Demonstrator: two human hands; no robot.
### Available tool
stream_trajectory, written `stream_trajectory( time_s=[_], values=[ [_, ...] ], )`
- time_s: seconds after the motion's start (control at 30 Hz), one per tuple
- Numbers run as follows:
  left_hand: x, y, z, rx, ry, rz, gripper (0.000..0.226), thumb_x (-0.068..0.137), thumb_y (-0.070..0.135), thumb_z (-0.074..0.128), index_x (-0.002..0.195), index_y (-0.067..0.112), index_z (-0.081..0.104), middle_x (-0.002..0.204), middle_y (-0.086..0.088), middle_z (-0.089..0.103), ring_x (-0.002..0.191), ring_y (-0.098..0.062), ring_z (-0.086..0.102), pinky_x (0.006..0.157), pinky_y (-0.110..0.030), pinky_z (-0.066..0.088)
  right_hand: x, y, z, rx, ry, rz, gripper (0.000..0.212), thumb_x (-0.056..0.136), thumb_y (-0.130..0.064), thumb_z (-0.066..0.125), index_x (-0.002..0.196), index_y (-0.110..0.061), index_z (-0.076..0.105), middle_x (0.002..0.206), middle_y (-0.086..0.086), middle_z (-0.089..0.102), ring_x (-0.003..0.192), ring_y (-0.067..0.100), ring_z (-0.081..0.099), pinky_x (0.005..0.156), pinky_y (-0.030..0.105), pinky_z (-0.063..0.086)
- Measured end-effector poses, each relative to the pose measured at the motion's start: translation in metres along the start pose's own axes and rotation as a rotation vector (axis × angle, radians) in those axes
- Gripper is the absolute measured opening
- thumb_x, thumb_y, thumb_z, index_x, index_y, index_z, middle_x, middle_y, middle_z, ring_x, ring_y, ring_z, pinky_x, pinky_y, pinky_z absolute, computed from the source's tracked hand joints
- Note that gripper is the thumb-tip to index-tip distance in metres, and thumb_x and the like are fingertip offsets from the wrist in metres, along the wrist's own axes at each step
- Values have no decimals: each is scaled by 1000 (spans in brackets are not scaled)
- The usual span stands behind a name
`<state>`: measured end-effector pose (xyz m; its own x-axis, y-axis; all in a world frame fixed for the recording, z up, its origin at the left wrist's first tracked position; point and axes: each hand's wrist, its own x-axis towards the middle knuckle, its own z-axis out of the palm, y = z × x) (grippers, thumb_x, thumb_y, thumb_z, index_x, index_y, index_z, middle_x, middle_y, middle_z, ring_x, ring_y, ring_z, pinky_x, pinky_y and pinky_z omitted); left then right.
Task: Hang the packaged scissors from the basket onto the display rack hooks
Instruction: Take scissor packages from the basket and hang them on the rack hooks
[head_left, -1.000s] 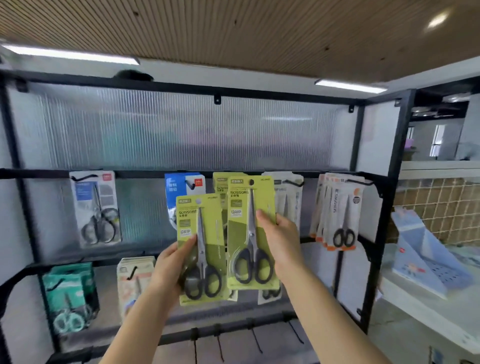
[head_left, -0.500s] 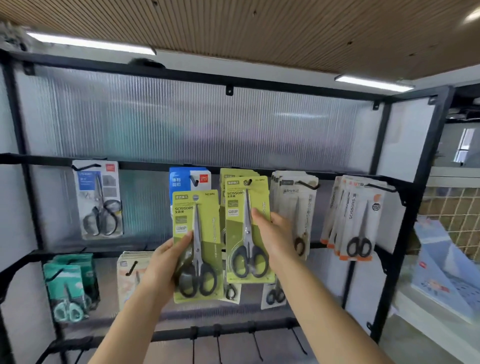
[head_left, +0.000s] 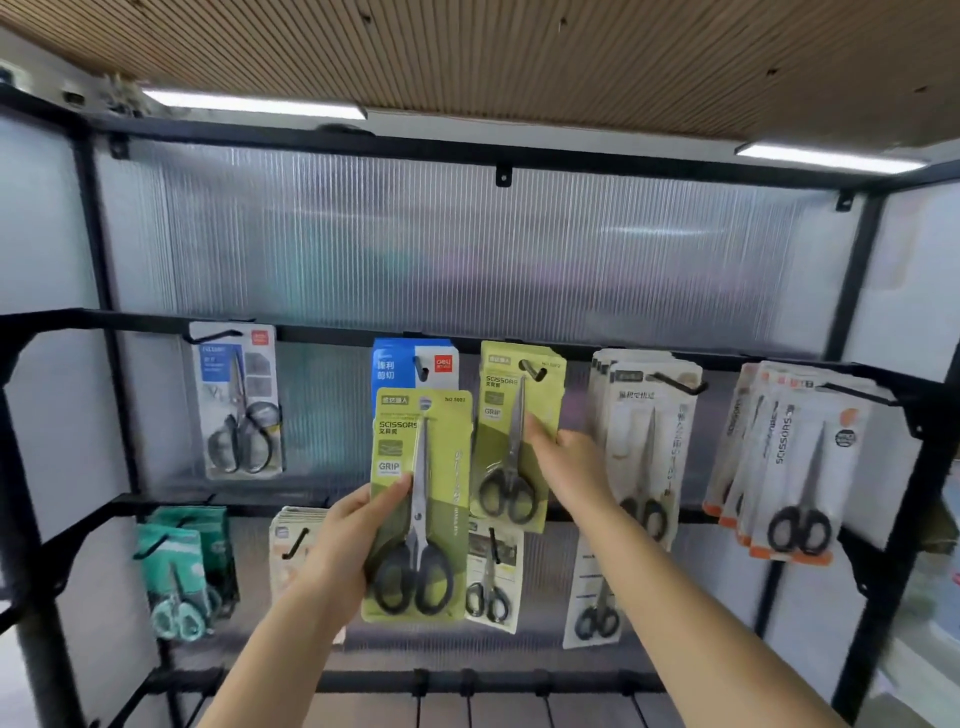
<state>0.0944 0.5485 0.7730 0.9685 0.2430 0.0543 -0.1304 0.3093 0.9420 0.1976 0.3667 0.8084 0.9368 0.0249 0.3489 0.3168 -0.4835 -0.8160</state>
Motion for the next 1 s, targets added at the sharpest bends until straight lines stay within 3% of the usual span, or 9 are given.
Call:
stream_trajectory(
  time_s=[0.1, 0.2, 0.3, 0.4, 0.47, 0.57, 0.73, 0.87, 1.0],
  values=[
    [-3, -1, 2, 8, 7, 3, 25, 80, 27, 64, 93, 7, 68, 95, -17, 72, 80, -30, 69, 76, -39, 57, -3, 3, -5, -141, -3, -65, 53, 94, -47, 46, 55, -13, 38, 50, 2, 34, 47, 17, 36, 49, 28, 28],
    [-9, -7, 9, 35, 8, -18, 34, 69, 31, 69, 89, 4, 67, 96, -23, 70, 86, -37, 62, 91, -54, 46, -13, 7, -21, -219, 138, -223, 29, 94, -32, 53, 79, -10, 63, 69, 0, 60, 63, 14, 56, 61, 26, 46],
    [-15, -13, 21, 72, -55, -8, 28, 71, 32, 67, 82, 6, 67, 87, -17, 73, 76, -32, 65, 78, -44, 51, -28, -7, -45, 130, 289, -396, 8, 92, -19, 57, 91, -23, 63, 87, -7, 67, 82, 11, 64, 76, 27, 54],
    [-17, -7, 35, 68, -150, 58, 19, 74, 31, 64, 73, 14, 72, 87, -11, 74, 73, -22, 69, 66, -31, 55, -38, -31, -64, 299, 152, -432, 5, 89, -37, 57, 88, -33, 60, 88, -5, 69, 81, 13, 66, 76, 32, 54],
    [-16, 1, 46, 47, -215, 122, 20, 75, 30, 62, 61, 20, 72, 79, -4, 73, 65, -13, 68, 54, -21, 51, -44, -44, -73, 275, 30, -437, 24, 80, -49, 56, 89, -28, 63, 85, -7, 68, 80, 8, 66, 73, 26, 53],
    [-16, 13, 66, 44, -265, 186, 18, 73, 30, 62, 62, 19, 70, 76, -4, 72, 64, -15, 68, 54, -22, 53, -45, -54, -79, 186, -1, -522, 37, 84, -42, 60, 86, -6, 63, 71, 7, 62, 64, 14, 56, 63, 28, 46],
    [-12, 12, 74, 73, -258, 187, 29, 73, 34, 65, 89, 10, 71, 96, -15, 71, 85, -29, 65, 81, -39, 52, -33, -58, -85, 168, 47, -539, 36, 91, -30, 59, 91, 6, 62, 76, 25, 60, 64, 17, 51, 58, 29, 42],
    [-10, -5, 58, 177, -290, 138, 53, 68, 37, 70, 95, -7, 61, 90, -17, 56, 80, -31, 55, 73, -42, 50, -26, -52, -81, 115, 46, -459, 42, 92, -30, 58, 66, -1, 43, 57, 6, 36, 55, 11, 35, 51, 20, 27],
    [-8, -12, 50, 211, -273, 119, 59, 62, 42, 73, 91, -8, 59, 92, -14, 51, 78, -30, 53, 71, -39, 52, -17, -42, -70, 107, 36, -400, 51, 93, -34, 55, 65, 4, 39, 60, 10, 36, 58, 17, 40, 61, 27, 37]
  ],
)
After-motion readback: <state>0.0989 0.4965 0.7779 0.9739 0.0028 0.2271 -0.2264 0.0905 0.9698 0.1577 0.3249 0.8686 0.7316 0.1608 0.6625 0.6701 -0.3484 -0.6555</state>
